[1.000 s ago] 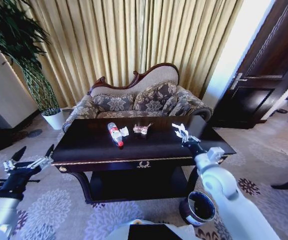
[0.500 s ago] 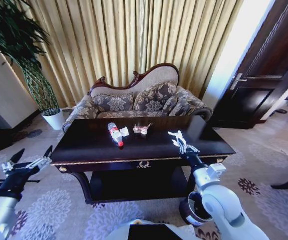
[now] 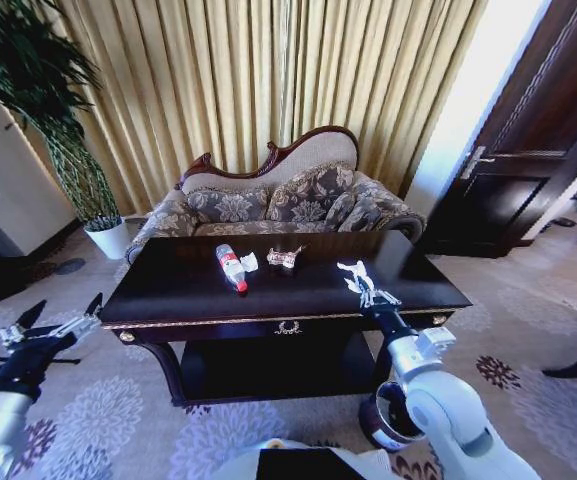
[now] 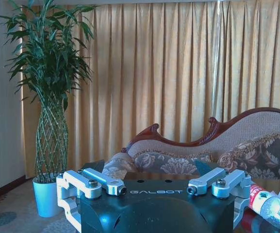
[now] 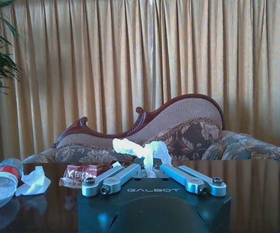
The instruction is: Move to the front of the table and place the trash on the table into the trash bin.
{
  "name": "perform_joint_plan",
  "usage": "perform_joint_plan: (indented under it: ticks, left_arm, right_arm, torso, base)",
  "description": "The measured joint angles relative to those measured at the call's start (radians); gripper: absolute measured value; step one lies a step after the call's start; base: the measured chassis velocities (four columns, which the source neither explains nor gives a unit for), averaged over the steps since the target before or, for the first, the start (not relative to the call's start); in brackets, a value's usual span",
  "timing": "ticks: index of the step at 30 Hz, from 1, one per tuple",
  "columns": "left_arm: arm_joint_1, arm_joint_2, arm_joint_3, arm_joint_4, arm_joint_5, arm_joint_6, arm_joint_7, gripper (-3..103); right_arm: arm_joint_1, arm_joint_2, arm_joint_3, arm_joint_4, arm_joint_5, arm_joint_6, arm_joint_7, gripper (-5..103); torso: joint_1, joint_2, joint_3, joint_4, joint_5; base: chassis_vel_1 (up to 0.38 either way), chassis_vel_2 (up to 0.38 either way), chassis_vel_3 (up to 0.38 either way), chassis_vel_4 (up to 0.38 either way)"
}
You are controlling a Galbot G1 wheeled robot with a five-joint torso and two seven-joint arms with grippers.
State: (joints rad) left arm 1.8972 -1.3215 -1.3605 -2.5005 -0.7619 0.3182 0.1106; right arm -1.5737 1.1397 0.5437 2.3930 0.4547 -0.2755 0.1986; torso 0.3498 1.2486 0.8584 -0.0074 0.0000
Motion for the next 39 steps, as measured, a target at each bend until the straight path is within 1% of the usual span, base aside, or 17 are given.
perform_joint_plan:
  ticks: [21,26,28,29,31,33,34,35,37,38,39]
  left_arm:
    - [0.001,-0.006,0.002,0.0,0.0,-0.009,0.007,100]
    - [0.001,-0.011,0.004,0.0,0.0,-0.012,0.008,100]
    - [0.002,-0.013,0.005,0.0,0.0,-0.02,0.009,100]
    - [0.002,-0.013,0.005,0.0,0.0,-0.02,0.009,100]
    - [0.003,-0.013,0.001,0.0,-0.003,-0.021,0.009,100]
    - [0.005,-0.012,-0.008,0.0,-0.012,-0.022,0.011,100]
    - [0.005,-0.011,-0.01,0.0,-0.014,-0.023,0.011,100]
    - [0.005,-0.011,-0.01,0.0,-0.014,-0.023,0.011,100]
    - [0.007,-0.009,-0.013,0.0,-0.019,-0.025,0.011,100]
    - [0.007,-0.009,-0.013,0.0,-0.02,-0.025,0.011,100]
    - [0.007,-0.009,-0.013,0.0,-0.02,-0.025,0.011,100]
  right_arm:
    - [0.006,-0.003,0.002,-0.016,0.004,-0.001,0.001,0]
    - [0.013,-0.004,0.003,-0.045,0.003,0.003,0.001,0]
    - [0.033,-0.002,0.002,-0.18,-0.024,0.033,-0.003,0]
    - [0.033,-0.002,0.002,-0.18,-0.024,0.033,-0.003,0]
    - [0.048,-0.001,0.007,-0.281,-0.043,0.05,-0.013,0]
    - [0.073,-0.003,0.016,-0.438,-0.043,0.058,-0.02,0]
    - [0.083,-0.004,0.018,-0.487,-0.043,0.063,-0.021,0]
    - [0.083,-0.004,0.018,-0.487,-0.043,0.063,-0.021,0]
    - [0.129,-0.008,0.021,-0.651,-0.042,0.079,-0.022,0]
    - [0.14,-0.009,0.021,-0.686,-0.042,0.084,-0.022,0]
    - [0.14,-0.009,0.021,-0.686,-0.042,0.084,-0.022,0]
  torso:
    - [0.0,0.0,0.0,0.0,0.0]
    - [0.0,0.0,0.0,-0.0001,0.0]
    - [-0.001,0.001,0.0,0.0,0.0]
    - [-0.001,0.001,0.0,0.0,0.0]
    - [-0.001,0.0,0.0,0.0,0.0003]
    - [0.0,0.0,0.0,-0.0001,0.0006]
    - [0.0,0.0,0.0,-0.0001,0.0003]
    - [0.0,0.0,0.0,-0.0001,0.0003]
    - [0.0,0.0,0.0,-0.0002,0.0004]
    - [0.0,0.0,0.0,-0.0001,0.0005]
    - [0.0,0.0,0.0,-0.0001,0.0005]
  base:
    - [0.115,-0.116,-0.111,0.108]
    - [0.112,-0.108,-0.108,0.105]
    - [0.03,-0.037,-0.023,0.032]
    - [0.0,0.0,0.0,0.0]
    - [0.0,0.0,0.0,0.0]
    - [0.0,0.0,0.0,0.0]
    - [0.0,0.0,0.0,0.0]
    - [0.0,0.0,0.0,0.0]
    - [0.0,0.0,0.0,0.0]
    - [0.0,0.0,0.0,0.0]
    - [0.0,0.0,0.0,0.0]
